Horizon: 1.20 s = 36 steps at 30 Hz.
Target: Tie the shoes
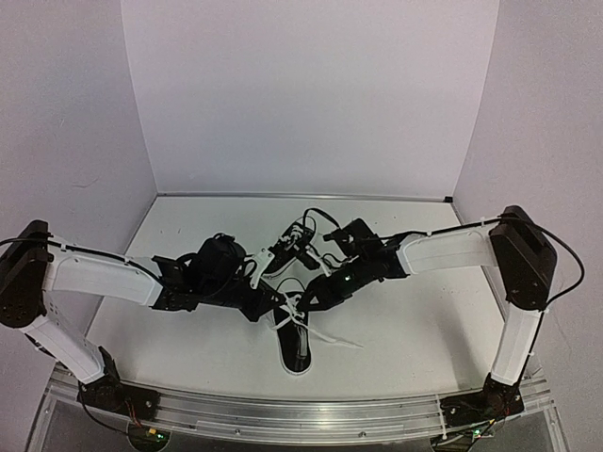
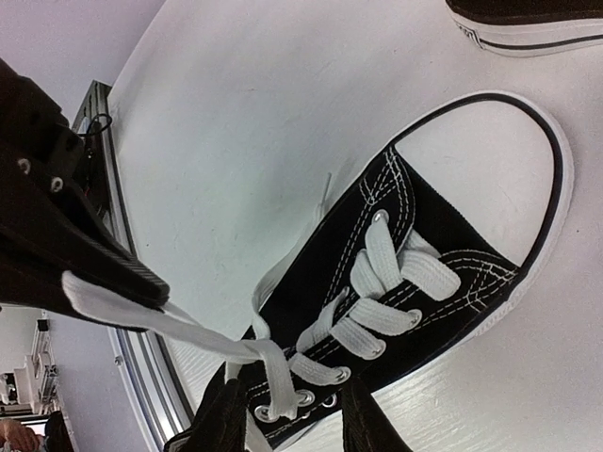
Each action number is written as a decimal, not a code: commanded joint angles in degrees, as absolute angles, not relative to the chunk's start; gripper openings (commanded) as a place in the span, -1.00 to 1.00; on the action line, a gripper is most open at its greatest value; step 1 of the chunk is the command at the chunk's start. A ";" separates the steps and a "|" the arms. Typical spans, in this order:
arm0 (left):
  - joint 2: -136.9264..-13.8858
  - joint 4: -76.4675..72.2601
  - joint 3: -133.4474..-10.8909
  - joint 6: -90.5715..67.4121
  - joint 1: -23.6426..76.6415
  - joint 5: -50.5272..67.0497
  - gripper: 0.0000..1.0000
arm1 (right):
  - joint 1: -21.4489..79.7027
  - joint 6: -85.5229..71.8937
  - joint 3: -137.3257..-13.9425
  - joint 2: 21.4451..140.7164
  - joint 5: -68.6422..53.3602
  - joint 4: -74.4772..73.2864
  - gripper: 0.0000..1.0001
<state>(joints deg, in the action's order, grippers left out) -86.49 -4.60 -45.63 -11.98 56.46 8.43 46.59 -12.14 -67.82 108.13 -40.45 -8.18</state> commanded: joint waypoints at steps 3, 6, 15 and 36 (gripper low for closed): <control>-84.20 -7.49 -45.11 -11.78 56.08 10.39 -0.97 | 46.83 -10.21 -71.47 111.88 -41.79 -8.88 -0.37; -84.01 -7.57 -44.97 -11.66 56.07 10.63 -0.99 | 46.82 -9.99 -72.37 112.57 -41.99 -9.12 -0.42; -82.38 -4.27 -43.70 -12.15 56.07 6.23 -1.00 | 46.79 -9.49 -71.71 109.57 -40.30 -10.20 -0.98; -83.61 -5.46 -41.68 -9.60 56.97 3.54 -0.69 | 46.78 -13.46 -63.30 103.41 -40.88 -2.27 -1.00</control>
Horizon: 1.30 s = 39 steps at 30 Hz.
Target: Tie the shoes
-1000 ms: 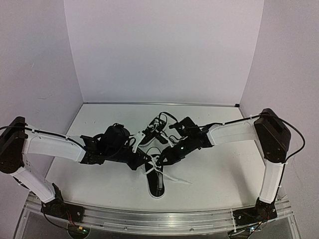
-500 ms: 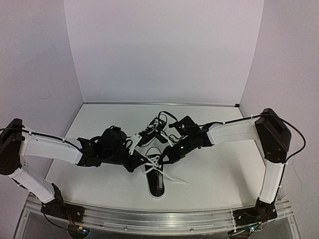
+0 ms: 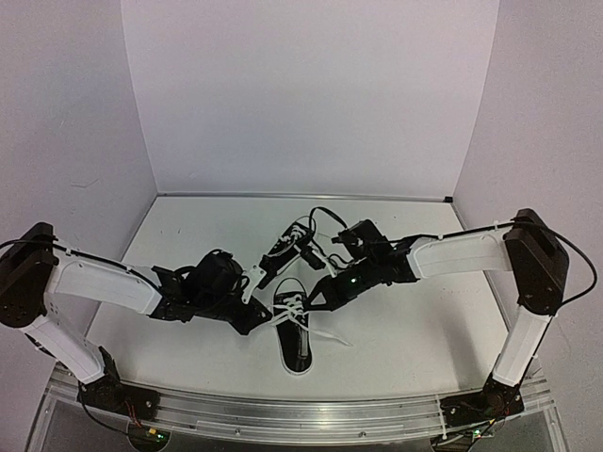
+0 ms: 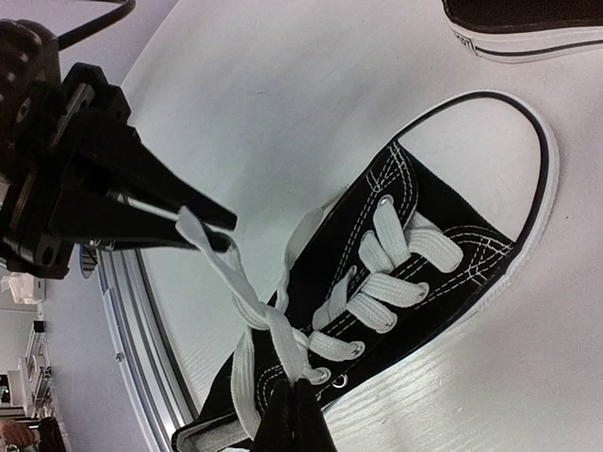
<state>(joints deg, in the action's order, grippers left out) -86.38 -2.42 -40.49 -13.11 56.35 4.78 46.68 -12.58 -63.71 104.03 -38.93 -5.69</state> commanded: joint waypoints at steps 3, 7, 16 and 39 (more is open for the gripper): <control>-79.41 -8.47 -39.91 -5.45 57.65 0.74 -0.41 | 46.82 -13.67 -63.19 103.45 -40.96 -2.06 -1.00; -74.58 -8.31 -39.72 2.32 57.83 -3.24 -0.18 | 46.83 -13.96 -62.99 103.64 -40.94 -2.02 -1.00; -77.19 -6.42 -42.83 22.26 58.92 4.98 -0.07 | 46.82 -14.31 -63.56 104.28 -41.04 -1.92 -1.00; -92.76 -2.95 -50.59 36.88 63.58 3.41 -0.62 | 46.78 -15.23 -64.78 105.28 -41.96 -1.66 -1.00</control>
<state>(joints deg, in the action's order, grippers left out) -91.87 -1.98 -49.10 35.37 63.70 4.84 46.68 -15.10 -63.57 104.17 -40.55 -3.49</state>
